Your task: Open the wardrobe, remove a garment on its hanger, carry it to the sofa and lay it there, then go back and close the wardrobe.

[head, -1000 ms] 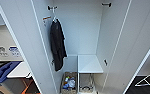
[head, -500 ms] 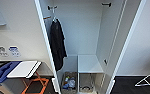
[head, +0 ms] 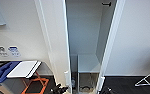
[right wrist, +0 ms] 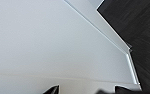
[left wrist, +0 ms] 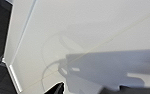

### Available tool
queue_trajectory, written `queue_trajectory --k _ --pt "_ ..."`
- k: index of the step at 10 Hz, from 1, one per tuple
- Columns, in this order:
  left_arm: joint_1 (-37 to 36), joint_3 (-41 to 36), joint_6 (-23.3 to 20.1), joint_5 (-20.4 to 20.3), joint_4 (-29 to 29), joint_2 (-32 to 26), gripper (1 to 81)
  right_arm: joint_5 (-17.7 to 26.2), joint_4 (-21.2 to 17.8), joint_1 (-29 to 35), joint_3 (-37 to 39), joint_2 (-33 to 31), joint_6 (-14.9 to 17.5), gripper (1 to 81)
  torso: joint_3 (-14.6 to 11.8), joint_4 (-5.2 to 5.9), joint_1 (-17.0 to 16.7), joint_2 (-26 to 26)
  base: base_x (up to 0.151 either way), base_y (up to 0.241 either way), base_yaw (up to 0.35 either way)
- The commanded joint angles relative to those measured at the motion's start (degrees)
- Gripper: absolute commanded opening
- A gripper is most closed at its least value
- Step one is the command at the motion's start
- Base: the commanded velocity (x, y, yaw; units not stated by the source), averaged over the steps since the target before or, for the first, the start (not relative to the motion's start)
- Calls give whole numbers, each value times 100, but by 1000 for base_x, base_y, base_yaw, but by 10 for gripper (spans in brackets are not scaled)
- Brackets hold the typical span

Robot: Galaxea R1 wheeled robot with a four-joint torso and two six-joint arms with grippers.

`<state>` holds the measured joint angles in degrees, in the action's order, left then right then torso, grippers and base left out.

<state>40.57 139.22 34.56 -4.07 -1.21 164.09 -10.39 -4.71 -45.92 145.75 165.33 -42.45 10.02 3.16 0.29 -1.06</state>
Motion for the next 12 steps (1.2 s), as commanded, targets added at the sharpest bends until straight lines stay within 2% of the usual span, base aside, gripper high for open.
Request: queue_trajectory --k 1,4,6,8,11,12 --pt "-1151 439 -19 442 -213 282 811 2 198 1219 -65 424 0 811 0 0 0 -2 0 0 0" --pt "-1223 563 -19 601 -450 740 811 19 504 1414 -92 907 8 811 2 0 5 2 0 0 0" --pt "-907 545 -28 601 -810 960 811 98 725 1240 -83 1031 8 811 4 0 6 5 0 0 0" --pt "-257 537 -37 592 -1382 1013 811 89 963 721 -13 934 26 811 6 0 11 7 0 0 0" --pt "489 519 -89 522 -1497 820 811 2 1340 -51 31 742 52 811 6 0 13 7 0 0 0" --pt "824 502 -116 513 -1715 723 811 -86 1428 -386 31 531 62 811 6 0 13 7 0 0 0"
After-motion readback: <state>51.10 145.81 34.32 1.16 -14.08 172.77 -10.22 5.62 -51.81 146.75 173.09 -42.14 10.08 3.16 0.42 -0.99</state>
